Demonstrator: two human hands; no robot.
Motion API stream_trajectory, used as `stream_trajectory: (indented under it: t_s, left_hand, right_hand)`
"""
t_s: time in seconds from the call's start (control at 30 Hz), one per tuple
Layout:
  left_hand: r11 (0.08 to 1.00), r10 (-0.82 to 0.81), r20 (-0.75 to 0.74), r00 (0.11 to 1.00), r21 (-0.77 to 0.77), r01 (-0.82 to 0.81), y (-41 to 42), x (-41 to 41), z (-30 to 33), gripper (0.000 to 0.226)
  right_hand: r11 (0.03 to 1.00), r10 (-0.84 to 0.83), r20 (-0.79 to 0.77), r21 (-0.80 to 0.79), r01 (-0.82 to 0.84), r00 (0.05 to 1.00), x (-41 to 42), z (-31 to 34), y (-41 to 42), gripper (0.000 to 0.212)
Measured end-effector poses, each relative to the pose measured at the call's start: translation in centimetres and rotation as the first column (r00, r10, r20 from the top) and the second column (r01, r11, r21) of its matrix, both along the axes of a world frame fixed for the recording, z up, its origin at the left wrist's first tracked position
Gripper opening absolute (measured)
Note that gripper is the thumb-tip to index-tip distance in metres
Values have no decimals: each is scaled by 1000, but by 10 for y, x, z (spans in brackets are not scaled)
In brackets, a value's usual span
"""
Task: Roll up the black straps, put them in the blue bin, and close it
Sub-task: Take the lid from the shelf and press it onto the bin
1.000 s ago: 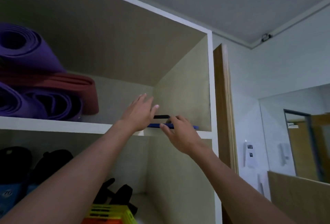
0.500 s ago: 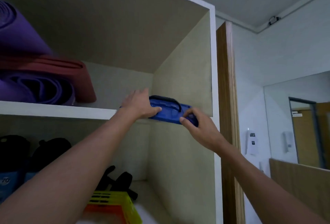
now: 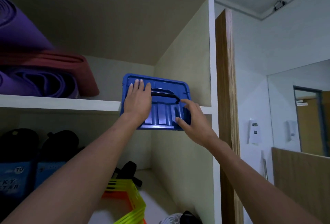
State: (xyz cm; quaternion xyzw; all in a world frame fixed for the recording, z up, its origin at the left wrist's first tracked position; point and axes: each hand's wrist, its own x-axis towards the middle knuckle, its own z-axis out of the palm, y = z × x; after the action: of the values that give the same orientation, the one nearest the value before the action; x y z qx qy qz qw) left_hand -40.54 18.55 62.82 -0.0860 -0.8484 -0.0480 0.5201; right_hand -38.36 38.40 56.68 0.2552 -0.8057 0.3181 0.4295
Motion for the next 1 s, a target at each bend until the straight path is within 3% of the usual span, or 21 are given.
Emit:
stream_trajectory:
  t_s: [0.17, 0.27, 0.4, 0.57, 0.73, 0.93, 1.0]
  left_hand:
    - [996, -89, -142, 986, 0, 90, -13, 19, -38, 56]
    - [989, -144, -129, 981, 11, 146, -17, 53, -71, 54]
    - [972, -179, -95, 979, 138, 191, -39, 96, -142, 51]
    - [947, -134, 155, 979, 310, 81, -84, 142, -316, 50]
    - [923, -127, 494, 860, 375, -79, -118, 195, -480, 51]
    - [910, -114, 692, 713, 360, -205, -147, 231, -580, 68]
    - [899, -112, 726, 678, 365, -242, -154, 231, -596, 57]
  right_hand:
    - [998, -61, -76, -39, 58, 995, 8, 0, -20, 63]
    - [999, -37, -86, -20, 36, 996, 18, -18, -42, 58]
    - [997, 42, -88, -63, -47, 995, 34, -83, -73, 48]
    - [992, 106, 201, 41, -116, 974, 68, -255, -121, 50]
    - [980, 88, 520, 106, -166, 849, 119, -420, -152, 50]
    - [959, 60, 703, 155, -236, 708, 152, -522, -179, 52]
    - [948, 47, 733, 182, -262, 678, 149, -536, -186, 52]
